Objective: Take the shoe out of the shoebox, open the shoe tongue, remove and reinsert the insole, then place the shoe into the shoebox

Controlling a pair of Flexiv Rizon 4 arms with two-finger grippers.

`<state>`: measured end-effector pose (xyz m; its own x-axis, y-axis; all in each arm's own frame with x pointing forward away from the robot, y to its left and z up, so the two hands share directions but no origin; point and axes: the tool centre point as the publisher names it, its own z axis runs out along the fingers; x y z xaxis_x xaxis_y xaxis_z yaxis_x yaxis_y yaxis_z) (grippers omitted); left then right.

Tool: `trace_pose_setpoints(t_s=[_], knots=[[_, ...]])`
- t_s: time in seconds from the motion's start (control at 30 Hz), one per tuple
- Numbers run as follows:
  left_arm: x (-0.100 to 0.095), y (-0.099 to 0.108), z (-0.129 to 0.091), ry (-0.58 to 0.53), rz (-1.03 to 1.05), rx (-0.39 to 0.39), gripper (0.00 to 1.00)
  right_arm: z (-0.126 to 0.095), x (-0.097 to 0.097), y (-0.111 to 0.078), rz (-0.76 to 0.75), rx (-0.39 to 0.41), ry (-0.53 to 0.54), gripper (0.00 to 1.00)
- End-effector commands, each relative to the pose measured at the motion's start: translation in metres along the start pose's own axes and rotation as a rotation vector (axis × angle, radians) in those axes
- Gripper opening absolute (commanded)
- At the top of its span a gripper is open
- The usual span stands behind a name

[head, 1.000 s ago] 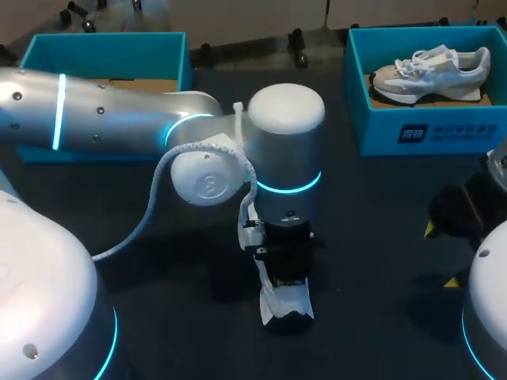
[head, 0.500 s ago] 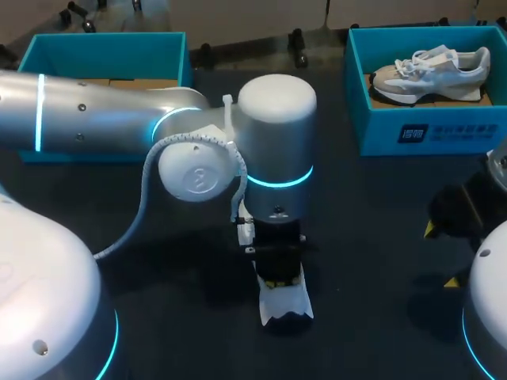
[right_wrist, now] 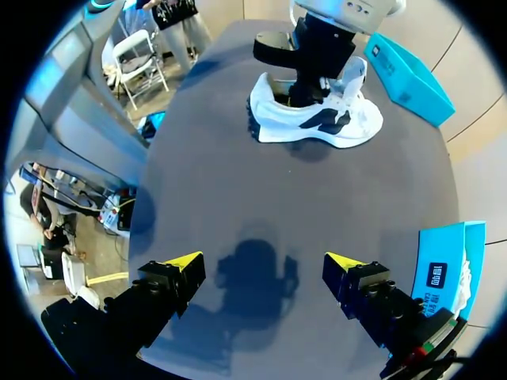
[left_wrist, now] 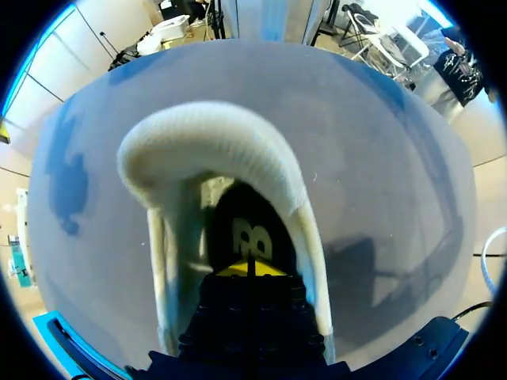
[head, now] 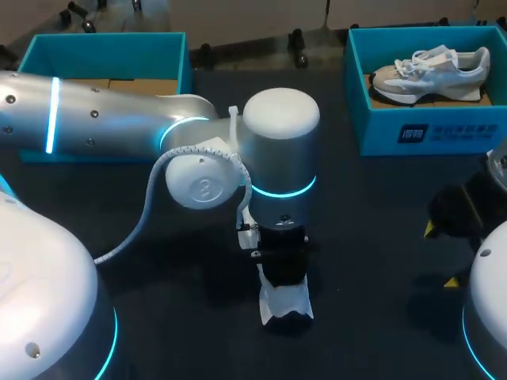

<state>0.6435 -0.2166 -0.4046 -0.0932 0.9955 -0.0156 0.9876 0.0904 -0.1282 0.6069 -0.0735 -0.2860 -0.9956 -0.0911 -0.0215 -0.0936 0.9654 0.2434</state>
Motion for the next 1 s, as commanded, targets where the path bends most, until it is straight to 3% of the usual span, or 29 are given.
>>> trace_pose_setpoints(t_s=[0.03, 0.33, 0.97, 1.0], knots=[[0.002, 0.001, -0.012, -0.026, 0.007, -0.002, 0.0, 0.0, 0.002, 0.0, 0.0, 0.001, -0.004, 1.0], [-0.003, -0.009, -0.039, -0.082, -0.013, -0.049, 0.0, 0.0, 0.002, 0.0, 0.0, 0.001, -0.004, 1.0], [-0.014, 0.012, -0.038, -0.076, -0.09, -0.161, 0.0, 0.0, 0.002, 0.0, 0.0, 0.001, -0.004, 1.0], [-0.015, 0.013, -0.038, -0.075, -0.091, -0.161, 0.05, 0.0, 0.002, 0.0, 0.0, 0.001, -0.004, 1.0]])
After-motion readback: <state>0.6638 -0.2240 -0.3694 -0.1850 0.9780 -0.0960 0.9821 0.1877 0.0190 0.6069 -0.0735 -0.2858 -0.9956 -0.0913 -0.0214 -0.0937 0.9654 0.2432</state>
